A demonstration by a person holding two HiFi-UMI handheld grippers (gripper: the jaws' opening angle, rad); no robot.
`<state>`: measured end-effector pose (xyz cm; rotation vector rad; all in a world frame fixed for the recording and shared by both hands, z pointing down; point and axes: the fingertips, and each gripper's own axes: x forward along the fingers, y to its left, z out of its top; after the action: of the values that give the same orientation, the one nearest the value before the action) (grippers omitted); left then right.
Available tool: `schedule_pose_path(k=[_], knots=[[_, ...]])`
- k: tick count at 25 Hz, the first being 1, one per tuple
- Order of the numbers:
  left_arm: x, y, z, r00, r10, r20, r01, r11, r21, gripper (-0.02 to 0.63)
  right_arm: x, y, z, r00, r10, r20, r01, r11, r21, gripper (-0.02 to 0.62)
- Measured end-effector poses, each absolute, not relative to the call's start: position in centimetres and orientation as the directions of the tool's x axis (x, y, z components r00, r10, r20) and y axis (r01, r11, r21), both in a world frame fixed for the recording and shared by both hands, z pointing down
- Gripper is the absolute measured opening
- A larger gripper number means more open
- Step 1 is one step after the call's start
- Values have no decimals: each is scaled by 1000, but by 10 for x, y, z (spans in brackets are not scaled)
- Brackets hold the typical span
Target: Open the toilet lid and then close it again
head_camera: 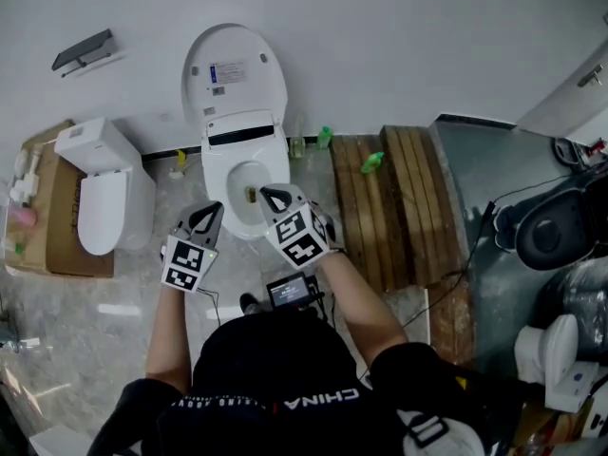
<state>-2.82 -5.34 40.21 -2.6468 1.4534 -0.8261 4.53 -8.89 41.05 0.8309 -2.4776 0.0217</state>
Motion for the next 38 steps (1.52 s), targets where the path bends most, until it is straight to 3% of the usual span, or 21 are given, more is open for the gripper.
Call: schedule_pose_path(k=[13, 28, 38], knots=[[-22, -55, 406, 414, -786, 459, -771, -571, -283, 11, 47, -86, 411, -698, -527, 484, -534, 834, 137, 14], [6, -77, 403, 313, -844, 435, -819, -472, -326, 11, 101, -116, 429, -714, -496, 494, -503, 854, 131, 15], [-14, -113, 427, 309, -830, 464, -810, -486, -330, 10, 85, -149, 448, -706, -476, 524, -493, 862, 119, 14]])
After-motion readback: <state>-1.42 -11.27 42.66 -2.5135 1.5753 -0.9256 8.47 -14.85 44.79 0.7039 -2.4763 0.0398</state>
